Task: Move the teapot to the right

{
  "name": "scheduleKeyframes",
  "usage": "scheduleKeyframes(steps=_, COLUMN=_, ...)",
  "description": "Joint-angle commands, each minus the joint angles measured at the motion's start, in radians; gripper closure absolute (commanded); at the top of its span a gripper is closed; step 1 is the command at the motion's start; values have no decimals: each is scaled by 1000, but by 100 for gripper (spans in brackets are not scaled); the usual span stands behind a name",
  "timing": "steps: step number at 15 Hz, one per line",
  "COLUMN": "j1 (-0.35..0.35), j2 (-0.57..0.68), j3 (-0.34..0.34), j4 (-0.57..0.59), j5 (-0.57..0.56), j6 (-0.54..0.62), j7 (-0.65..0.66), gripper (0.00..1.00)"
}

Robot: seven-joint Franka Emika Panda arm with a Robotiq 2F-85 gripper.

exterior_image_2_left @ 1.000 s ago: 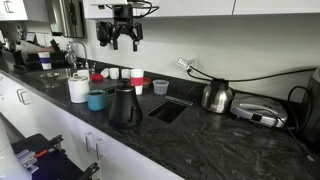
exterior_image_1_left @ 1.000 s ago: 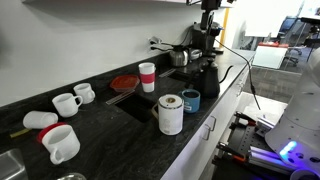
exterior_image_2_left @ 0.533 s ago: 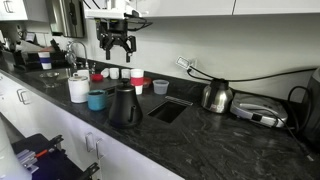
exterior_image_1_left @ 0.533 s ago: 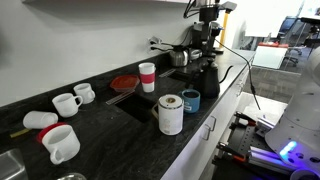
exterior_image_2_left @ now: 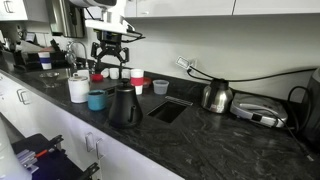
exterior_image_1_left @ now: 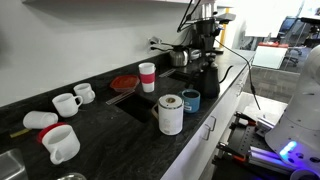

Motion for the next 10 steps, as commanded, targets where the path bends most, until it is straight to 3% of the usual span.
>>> scheduleKeyframes(steps=1, j1=12, j2=27, j3=10, j4=-23, j5=7, j6=27, j7=-75, gripper=0)
scheduleKeyframes(steps=10, j1=-22, j2=176, j3=26, j4=-3, j5=-61, j6=311, j7=-26, gripper=0)
